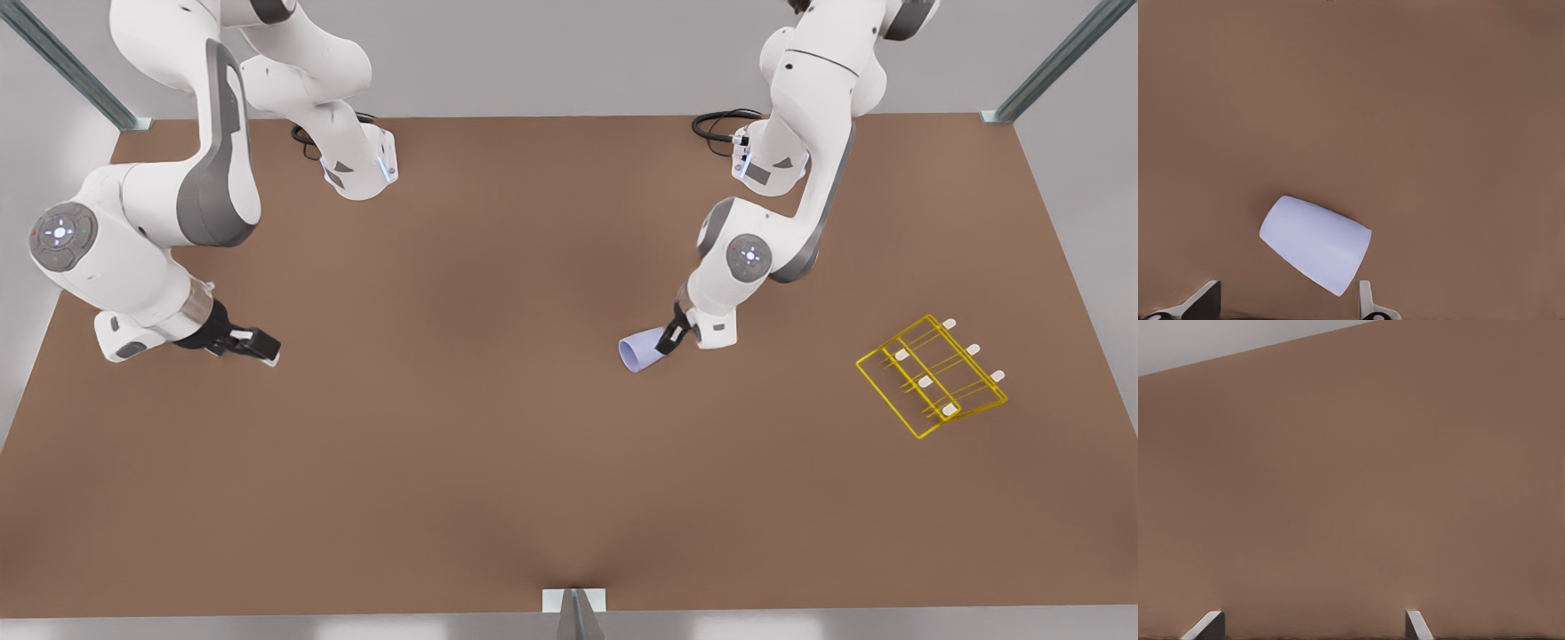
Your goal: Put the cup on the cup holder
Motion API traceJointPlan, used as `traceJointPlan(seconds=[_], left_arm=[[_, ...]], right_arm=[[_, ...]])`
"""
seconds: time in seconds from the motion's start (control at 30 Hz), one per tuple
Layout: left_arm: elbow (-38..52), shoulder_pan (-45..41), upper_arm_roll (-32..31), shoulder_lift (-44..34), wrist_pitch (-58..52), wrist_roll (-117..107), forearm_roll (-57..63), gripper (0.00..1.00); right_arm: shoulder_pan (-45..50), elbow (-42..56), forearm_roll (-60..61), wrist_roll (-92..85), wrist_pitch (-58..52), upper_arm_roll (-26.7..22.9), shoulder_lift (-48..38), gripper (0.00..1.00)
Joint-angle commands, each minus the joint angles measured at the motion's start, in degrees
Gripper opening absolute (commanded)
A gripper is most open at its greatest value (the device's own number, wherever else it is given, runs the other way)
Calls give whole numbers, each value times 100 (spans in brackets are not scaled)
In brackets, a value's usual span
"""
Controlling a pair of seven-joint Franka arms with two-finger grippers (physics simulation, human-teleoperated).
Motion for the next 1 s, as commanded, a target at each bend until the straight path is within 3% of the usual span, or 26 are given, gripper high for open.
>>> traceJointPlan(seconds=[0.0, 0.2, 0.27, 0.43, 0.63, 0.97], left_arm=[[-103, -10, -5, 87, 783, -7045, -232, 100], [11, -54, 4, 421, 1037, -8355, -917, 100], [-42, -80, -5, 448, 1415, -8267, -900, 100], [-261, -247, -66, 553, 932, -7511, -672, 100], [-261, -194, -66, 755, 1512, -7511, -672, 100], [-244, -291, -137, 1063, 1732, -7529, -698, 100]], right_arm=[[-1, 7, -121, -1186, -574, -2, 5, 100], [-10, 16, -112, -1186, -583, -2, 5, 100], [-10, 16, -112, -1194, -583, -2, 5, 100], [-10, 34, -77, -1186, -566, -2, 40, 100], [52, 16, 37, -1115, 190, 42, 234, 100], [52, 25, 37, -1133, 111, 42, 234, 100]])
